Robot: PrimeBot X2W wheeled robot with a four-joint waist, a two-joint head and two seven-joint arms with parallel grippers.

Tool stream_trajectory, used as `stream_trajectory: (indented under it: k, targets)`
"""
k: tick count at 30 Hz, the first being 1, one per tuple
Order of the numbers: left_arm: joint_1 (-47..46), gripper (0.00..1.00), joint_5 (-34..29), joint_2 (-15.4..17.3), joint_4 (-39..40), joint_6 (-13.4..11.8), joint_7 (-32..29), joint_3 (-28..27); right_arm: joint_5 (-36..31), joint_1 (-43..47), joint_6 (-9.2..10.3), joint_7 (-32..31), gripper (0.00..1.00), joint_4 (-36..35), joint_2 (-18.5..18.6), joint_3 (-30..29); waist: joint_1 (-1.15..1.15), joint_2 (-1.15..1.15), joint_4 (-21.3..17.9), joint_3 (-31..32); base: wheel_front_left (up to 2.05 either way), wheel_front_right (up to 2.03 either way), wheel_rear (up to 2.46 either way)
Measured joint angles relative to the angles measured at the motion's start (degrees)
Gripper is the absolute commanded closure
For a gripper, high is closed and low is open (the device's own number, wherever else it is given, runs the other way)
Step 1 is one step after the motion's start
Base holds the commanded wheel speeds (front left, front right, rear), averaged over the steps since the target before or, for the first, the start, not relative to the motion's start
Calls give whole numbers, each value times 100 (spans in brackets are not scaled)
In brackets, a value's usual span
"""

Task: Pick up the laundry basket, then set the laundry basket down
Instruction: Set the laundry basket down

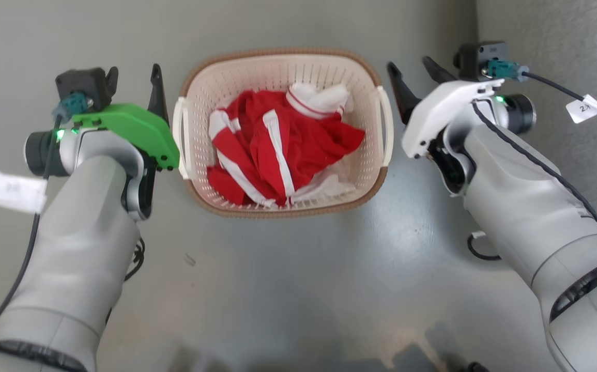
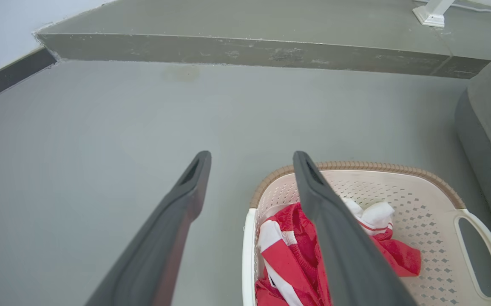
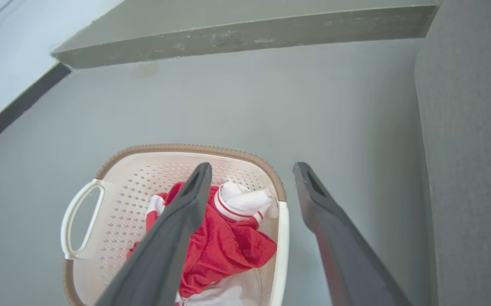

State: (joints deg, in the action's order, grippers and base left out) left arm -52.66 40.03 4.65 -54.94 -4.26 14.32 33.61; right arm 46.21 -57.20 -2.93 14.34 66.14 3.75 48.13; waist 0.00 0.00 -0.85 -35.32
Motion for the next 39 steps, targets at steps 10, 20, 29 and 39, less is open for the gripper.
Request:
stream_trajectory:
  k: [10,20,29,39]
  targets:
    - [1166,0,-442,174,1323,-81,12,-703,-313,700,310,0,0,-1254,131,-716,0,0,-65,803,0,0,0]
    - [2201,0,-878,131,2257,-114,12,-1133,-845,1566,488,0,0,-2151,310,-1151,0,0,-75,1538,0,0,0]
    - [3177,0,-1189,107,2883,-129,12,-1438,-1252,2538,601,0,0,-2856,348,-1413,0,0,-16,2200,0,0,0]
    - [4214,0,-1361,101,3292,-140,12,-1657,-1529,3578,666,0,0,-3371,289,-1588,0,0,3,2859,0,0,0]
